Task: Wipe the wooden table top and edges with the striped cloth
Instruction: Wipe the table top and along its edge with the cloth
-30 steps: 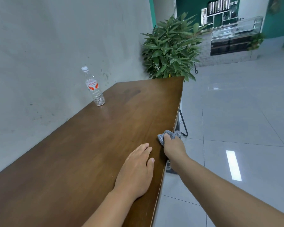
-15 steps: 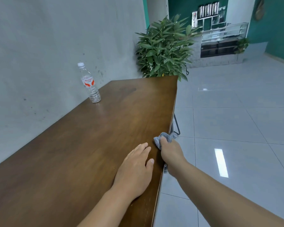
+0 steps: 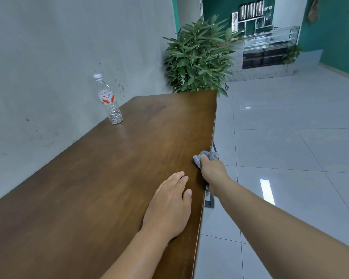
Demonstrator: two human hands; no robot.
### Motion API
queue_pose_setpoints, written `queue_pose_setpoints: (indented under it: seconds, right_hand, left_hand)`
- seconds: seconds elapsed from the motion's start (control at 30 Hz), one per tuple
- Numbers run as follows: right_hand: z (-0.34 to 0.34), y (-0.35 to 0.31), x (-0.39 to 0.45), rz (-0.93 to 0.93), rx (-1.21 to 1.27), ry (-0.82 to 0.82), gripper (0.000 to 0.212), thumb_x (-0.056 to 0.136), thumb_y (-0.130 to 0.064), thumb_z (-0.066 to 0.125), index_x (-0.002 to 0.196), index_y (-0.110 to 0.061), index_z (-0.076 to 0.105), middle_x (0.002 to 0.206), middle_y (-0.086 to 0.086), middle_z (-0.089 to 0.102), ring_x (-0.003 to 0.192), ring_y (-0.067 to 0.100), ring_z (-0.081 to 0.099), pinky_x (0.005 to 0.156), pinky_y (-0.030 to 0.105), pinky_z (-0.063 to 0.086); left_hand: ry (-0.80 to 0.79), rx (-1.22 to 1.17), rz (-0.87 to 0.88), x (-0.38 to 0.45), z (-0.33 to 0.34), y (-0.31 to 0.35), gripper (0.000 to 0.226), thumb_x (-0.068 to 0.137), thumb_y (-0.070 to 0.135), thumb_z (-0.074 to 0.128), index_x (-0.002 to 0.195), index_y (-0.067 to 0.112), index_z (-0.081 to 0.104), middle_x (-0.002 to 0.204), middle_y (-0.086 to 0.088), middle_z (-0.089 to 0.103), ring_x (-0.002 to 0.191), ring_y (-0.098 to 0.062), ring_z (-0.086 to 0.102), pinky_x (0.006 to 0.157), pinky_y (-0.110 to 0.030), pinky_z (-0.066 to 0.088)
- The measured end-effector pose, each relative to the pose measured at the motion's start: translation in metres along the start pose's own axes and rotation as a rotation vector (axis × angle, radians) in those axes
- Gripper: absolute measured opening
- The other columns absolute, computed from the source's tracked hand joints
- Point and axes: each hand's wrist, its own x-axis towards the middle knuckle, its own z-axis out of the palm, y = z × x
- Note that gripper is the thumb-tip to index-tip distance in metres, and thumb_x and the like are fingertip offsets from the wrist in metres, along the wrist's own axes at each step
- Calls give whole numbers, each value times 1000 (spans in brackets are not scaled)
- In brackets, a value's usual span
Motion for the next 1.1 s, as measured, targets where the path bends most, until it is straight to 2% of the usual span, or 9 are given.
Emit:
queue_pose_setpoints:
  seconds: [0.13,0.27,0.4,0.53,0.6,0.7,0.77,1.0,1.1]
  right_hand:
    - [1,5,-10,0,-7,11,53,99,-48,39,139,-14,46,120,8,59,104,24,56,86,37,48]
    - [-1,22,-46,-15,-25,-19,43,101,-45,37,129,-17,53,109,6,60,97,21,56,80,35,46]
    - [-3,35,-67,-64,-12,-47,37,102,-42,36,124,-20,55,107,3,61,94,17,56,78,33,43]
    - [-1,30,-57,-23,-26,-45,42,101,-46,36,131,-20,51,114,5,60,99,20,56,79,35,46]
    - [-1,23,-45,-12,-40,-33,46,100,-46,37,134,-17,51,115,7,60,103,24,57,83,38,48]
    - [-1,11,-28,-14,-43,-10,51,99,-44,39,139,-13,46,120,8,57,107,25,54,97,42,47]
    - [-1,6,-22,-8,-12,-12,52,99,-43,41,140,-12,45,119,8,56,106,25,53,99,43,46]
    - [-2,16,-39,-1,-24,-12,54,100,-47,39,142,-15,43,122,8,57,105,24,54,92,40,47]
    - [-1,33,-55,3,-37,-21,49,99,-48,38,136,-17,48,115,7,60,102,23,56,85,38,49]
  left_hand:
    - [-17,9,-7,-3,-1,0,49,102,43,27,150,35,21,157,19,14,144,0,9,113,-20,10]
    - [-39,25,8,-9,-3,-6,52,101,46,29,150,34,20,158,19,12,145,0,7,116,-23,10]
    - [-40,45,2,-17,-4,-12,52,101,48,26,151,36,17,158,21,9,144,1,4,119,-24,10]
    - [-25,33,-11,-18,-3,-10,51,101,47,25,150,37,18,157,21,10,144,1,5,120,-27,12]
    - [-22,31,-13,-18,-3,-10,50,101,46,25,150,37,20,157,21,11,144,1,6,120,-27,14]
    - [-20,27,-18,-18,-3,-10,50,101,46,26,150,36,22,157,20,13,144,0,8,119,-27,15]
    - [-14,28,-19,-18,-3,-9,49,101,45,26,149,35,23,157,20,15,144,0,9,118,-25,14]
    - [-39,38,4,-24,-7,-10,51,101,44,29,150,32,23,158,16,16,145,-2,10,119,-27,13]
    - [-45,54,1,-34,-10,-14,52,101,47,28,151,33,20,158,17,12,145,-2,7,118,-26,11]
